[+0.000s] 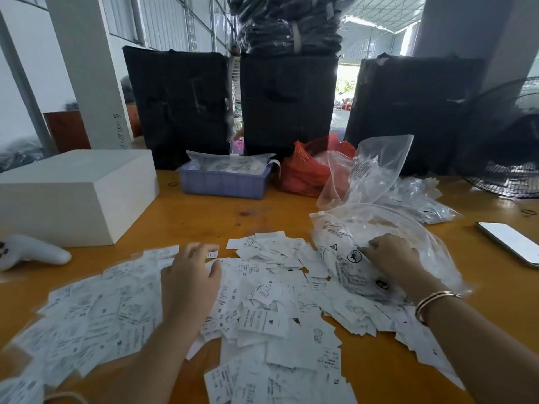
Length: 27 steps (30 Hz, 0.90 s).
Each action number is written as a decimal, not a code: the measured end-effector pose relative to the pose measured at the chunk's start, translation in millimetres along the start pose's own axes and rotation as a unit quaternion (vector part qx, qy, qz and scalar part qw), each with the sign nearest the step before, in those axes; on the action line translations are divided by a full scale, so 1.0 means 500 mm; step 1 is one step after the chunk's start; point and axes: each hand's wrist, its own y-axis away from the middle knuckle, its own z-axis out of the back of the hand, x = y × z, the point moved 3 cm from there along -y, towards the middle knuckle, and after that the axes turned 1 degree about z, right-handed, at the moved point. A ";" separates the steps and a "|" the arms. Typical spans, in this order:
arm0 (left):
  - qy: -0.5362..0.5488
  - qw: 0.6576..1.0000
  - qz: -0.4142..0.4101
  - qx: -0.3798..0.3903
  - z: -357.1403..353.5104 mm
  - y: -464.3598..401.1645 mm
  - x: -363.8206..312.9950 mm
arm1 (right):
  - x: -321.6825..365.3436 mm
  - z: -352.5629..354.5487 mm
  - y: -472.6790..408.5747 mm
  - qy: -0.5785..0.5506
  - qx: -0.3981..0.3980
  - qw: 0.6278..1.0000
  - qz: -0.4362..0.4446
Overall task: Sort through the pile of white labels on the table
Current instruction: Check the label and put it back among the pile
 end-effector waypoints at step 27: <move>0.318 0.920 -0.067 0.220 -0.030 0.045 -0.070 | 0.262 -0.049 0.226 -0.550 0.100 0.800 0.216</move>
